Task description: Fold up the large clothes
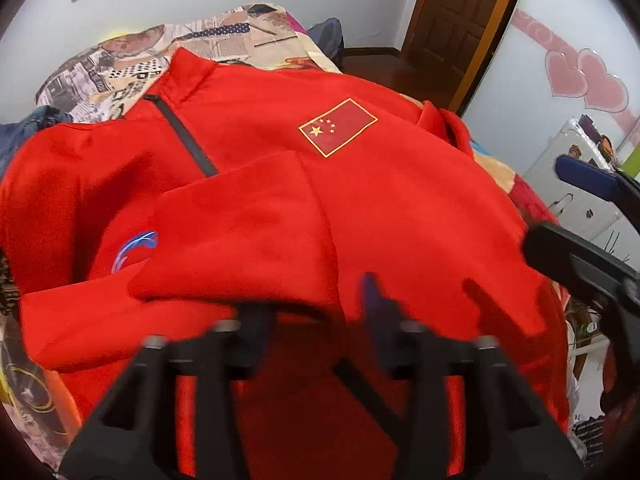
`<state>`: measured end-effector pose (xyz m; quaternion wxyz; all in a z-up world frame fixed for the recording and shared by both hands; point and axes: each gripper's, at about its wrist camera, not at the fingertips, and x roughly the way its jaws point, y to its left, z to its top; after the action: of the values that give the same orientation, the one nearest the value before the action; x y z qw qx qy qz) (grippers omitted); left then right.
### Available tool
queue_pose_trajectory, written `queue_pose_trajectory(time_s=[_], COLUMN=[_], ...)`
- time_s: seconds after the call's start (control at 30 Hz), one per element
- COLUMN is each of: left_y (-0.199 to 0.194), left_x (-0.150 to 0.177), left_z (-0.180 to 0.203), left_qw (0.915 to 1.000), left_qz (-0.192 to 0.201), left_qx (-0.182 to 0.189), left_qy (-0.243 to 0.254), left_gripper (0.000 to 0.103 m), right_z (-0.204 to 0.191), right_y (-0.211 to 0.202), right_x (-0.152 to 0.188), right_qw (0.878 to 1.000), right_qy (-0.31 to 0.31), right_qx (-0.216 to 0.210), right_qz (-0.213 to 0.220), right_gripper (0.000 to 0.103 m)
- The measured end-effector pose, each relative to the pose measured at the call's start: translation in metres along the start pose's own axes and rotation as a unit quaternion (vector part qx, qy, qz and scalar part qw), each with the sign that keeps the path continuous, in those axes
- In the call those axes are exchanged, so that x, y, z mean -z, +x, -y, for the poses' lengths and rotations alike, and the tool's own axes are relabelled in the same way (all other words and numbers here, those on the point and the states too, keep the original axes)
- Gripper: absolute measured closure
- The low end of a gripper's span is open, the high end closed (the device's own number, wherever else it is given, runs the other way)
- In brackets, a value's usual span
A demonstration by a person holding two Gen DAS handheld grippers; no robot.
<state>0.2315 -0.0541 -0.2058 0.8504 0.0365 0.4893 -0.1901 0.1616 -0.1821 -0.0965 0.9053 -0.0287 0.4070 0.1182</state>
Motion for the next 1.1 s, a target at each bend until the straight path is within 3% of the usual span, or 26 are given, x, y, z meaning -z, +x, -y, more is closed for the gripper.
queue_pose_trajectory(time_s=[0.17, 0.4, 0.57, 0.73, 0.8, 0.93, 1.0, 1.1], left_y=[-0.036, -0.083, -0.081, -0.069, -0.062, -0.041, -0.033, -0.026], left_x=[0.01, 0.04, 0.075, 0.116, 0.133, 0.156, 0.161, 0.161], left_z=[-0.013, -0.066, -0.121, -0.161, -0.172, -0.185, -0.187, -0.191], left_qw=[0.9991, 0.9891, 0.9784, 0.9713, 0.9691, 0.9662, 0.9652, 0.965], left_qz=[0.031, 0.073, 0.037, -0.006, -0.024, -0.056, -0.063, -0.058], left_qx=[-0.027, -0.127, -0.194, -0.214, -0.218, -0.221, -0.223, -0.22], left_qy=[0.011, -0.012, -0.062, -0.104, -0.113, -0.12, -0.121, -0.13], left_gripper=[0.039, 0.021, 0.02, 0.02, 0.02, 0.02, 0.02, 0.02], right_z=[-0.004, -0.03, -0.063, -0.098, -0.111, -0.133, -0.139, -0.142], right_y=[0.004, 0.018, 0.036, 0.065, 0.076, 0.104, 0.115, 0.125], right_x=[-0.003, -0.014, -0.023, -0.032, -0.032, -0.027, -0.025, -0.026], right_qw=[1.0, 0.998, 0.991, 0.981, 0.976, 0.965, 0.962, 0.961], right_qy=[-0.006, -0.044, -0.098, -0.15, -0.171, -0.205, -0.212, -0.205], right_qx=[-0.011, -0.051, -0.085, -0.107, -0.111, -0.108, -0.104, -0.1], right_qz=[-0.004, -0.018, -0.034, -0.064, -0.082, -0.123, -0.139, -0.153], right_gripper=[0.0, 0.0, 0.0, 0.002, 0.014, 0.025, 0.039, 0.051])
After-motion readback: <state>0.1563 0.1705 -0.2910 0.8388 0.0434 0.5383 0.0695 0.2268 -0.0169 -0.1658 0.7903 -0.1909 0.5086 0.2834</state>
